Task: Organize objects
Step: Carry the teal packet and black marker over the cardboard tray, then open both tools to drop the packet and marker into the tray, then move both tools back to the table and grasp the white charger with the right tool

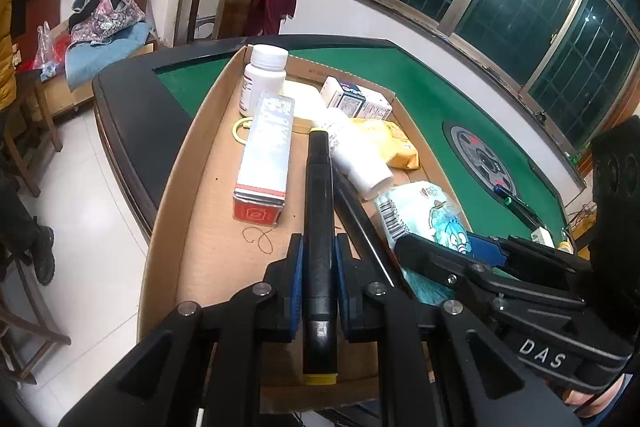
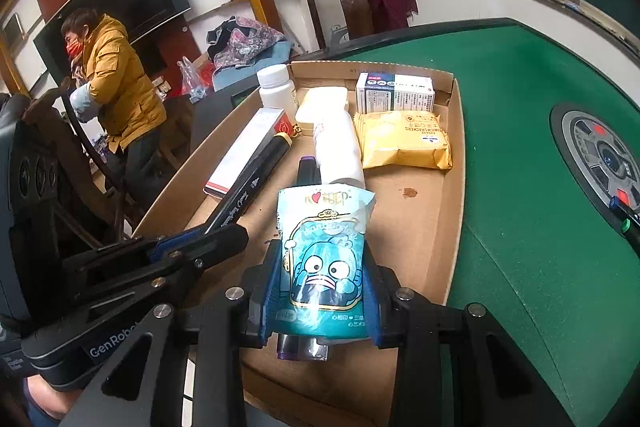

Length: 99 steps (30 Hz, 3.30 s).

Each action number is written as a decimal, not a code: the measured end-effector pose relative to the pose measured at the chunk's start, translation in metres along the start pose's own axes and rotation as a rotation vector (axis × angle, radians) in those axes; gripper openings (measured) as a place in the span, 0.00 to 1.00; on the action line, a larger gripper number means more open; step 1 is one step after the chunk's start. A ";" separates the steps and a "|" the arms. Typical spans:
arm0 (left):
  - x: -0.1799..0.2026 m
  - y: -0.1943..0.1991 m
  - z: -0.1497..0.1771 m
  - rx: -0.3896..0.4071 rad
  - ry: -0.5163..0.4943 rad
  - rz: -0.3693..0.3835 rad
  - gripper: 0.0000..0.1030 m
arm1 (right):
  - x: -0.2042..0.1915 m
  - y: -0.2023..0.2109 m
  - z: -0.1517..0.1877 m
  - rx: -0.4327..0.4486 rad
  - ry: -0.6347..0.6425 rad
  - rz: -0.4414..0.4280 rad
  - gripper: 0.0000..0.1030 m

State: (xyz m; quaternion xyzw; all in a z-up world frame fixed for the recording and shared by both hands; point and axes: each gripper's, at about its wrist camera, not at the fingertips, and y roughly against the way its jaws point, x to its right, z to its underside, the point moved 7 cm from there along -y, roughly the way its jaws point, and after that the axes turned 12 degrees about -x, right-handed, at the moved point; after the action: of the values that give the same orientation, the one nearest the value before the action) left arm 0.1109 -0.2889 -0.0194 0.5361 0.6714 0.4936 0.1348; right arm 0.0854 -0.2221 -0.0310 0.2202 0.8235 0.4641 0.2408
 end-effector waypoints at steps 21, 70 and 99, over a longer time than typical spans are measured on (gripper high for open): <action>-0.004 -0.004 0.003 0.007 -0.021 -0.063 0.14 | -0.018 0.003 0.010 0.068 0.152 0.175 0.37; 0.090 0.032 0.005 0.065 -0.144 0.109 0.74 | 0.225 0.134 0.035 0.241 -0.421 0.078 0.63; 0.267 -0.062 0.025 -0.133 -0.500 0.125 0.76 | 0.330 0.103 0.113 0.048 -0.572 0.236 0.57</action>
State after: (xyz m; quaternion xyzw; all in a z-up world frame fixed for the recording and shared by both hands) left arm -0.0115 -0.0439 0.0117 0.6718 0.5490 0.3963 0.3004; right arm -0.0922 0.0942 -0.0559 0.4416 0.7018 0.3883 0.4021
